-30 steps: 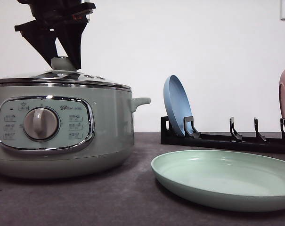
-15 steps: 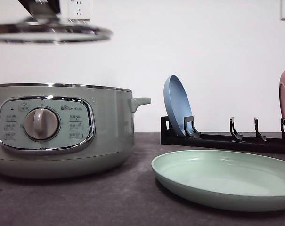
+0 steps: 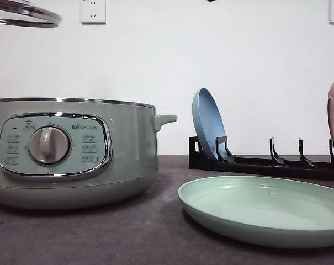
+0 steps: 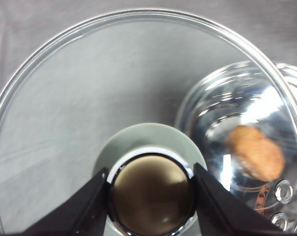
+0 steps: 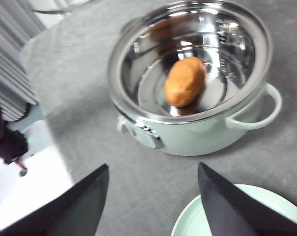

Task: Transfer potato from steamer to green plate

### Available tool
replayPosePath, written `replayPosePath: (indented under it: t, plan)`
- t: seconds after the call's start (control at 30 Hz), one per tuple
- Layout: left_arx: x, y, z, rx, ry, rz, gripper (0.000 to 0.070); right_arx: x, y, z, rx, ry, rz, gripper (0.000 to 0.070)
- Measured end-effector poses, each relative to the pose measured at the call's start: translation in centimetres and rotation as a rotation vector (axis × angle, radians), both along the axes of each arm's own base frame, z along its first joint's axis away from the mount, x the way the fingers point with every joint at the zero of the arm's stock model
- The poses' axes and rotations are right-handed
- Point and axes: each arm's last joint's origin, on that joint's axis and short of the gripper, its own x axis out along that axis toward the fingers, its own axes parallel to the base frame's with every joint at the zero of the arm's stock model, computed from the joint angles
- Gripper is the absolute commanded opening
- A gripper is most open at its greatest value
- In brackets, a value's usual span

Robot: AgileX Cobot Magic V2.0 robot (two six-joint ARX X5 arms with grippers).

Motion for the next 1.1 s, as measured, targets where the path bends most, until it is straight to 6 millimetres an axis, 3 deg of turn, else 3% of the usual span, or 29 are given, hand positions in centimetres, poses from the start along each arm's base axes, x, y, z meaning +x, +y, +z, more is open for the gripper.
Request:
replayPosePath:
  t: [0.13,0.27,0.43,0.53,0.6,0.87,1.1]
  plan:
    - [0.0,0.9,-0.1,0.002,0.015,0.042,0.0009,0.8,0.7,-0.5,0.007,0.022,-0.011,0.0416]
    - [0.0,1.2,-0.1,0.001,0.017,0.056,0.0009,2.0,2.2,-0.1,0.002,0.043,-0.003,0.0422]
    - [0.0,1.3,-0.1,0.001,0.017,0.059,0.0009,4.3,5.5,1.3,-0.016,0.034,0.01,0.0435]
    - [0.0,1.3,-0.1,0.001,0.017,0.059,0.0009,6.0,8.2,1.6,-0.046,0.031,0.012,0.0502]
    - [0.0,1.3,-0.1,0.001,0.017,0.059,0.0009,7.3,10.1,1.3,-0.067,0.026,0.008,0.0509]
    - [0.0,1.3,-0.1,0.001,0.017,0.059,0.0009,11.3,16.0,-1.7,-0.139,0.02,-0.001,0.0509]
    - [0.0,1.3,-0.1,0.001,0.017,0.059,0.0009,12.9,18.8,-5.3,-0.212,0.025,-0.026,0.0509]
